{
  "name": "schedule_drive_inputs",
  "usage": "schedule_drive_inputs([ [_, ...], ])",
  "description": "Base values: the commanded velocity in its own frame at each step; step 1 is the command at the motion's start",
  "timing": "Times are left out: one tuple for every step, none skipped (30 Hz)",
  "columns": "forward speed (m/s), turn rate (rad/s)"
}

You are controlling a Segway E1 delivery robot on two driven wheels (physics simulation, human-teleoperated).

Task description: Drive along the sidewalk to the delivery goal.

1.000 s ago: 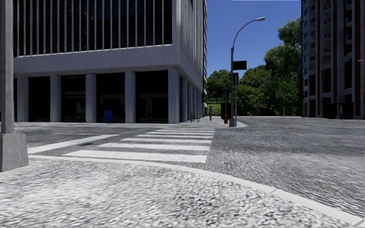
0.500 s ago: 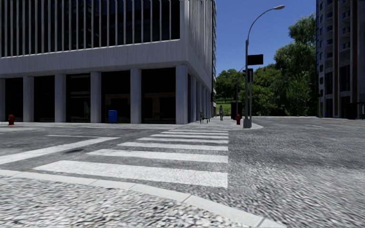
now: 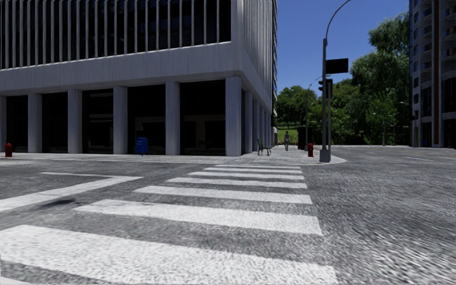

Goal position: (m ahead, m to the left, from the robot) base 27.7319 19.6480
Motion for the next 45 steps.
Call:
schedule_drive_inputs([
  [1.89,0.0],
  [1.89,0.0],
  [1.89,0.0],
  [1.89,0.0],
  [1.89,0.0],
  [1.89,0.0],
  [1.89,0.0],
  [1.88,-0.01],
  [1.88,-0.01],
  [1.88,-0.01],
  [1.88,-0.01],
  [1.88,0.0],
  [1.85,0.0],
  [1.81,0.0],
  [1.76,0.0],
  [1.76,0.0],
  [1.69,0.0],
  [1.66,0.0],
  [1.61,0.0],
  [1.56,0.0],
  [1.56,0.0],
  [1.47,0.0],
  [1.37,0.0],
  [1.34,0.0],
  [1.32,0.0],
  [1.32,0.0],
  [1.32,0.0],
  [1.32,-0.09],
  [1.32,-0.14],
  [1.32,-0.14],
  [1.32,-0.16],
  [1.32,-0.16],
  [1.32,-0.16],
  [1.32,-0.19],
  [1.32,-0.19],
  [1.32,-0.22],
  [1.32,-0.23],
  [1.32,-0.23],
  [1.32,-0.23],
  [1.32,-0.23],
  [1.32,-0.23],
  [1.32,-0.24],
  [1.32,-0.25],
  [1.32,-0.27],
  [1.32,-0.27],
])
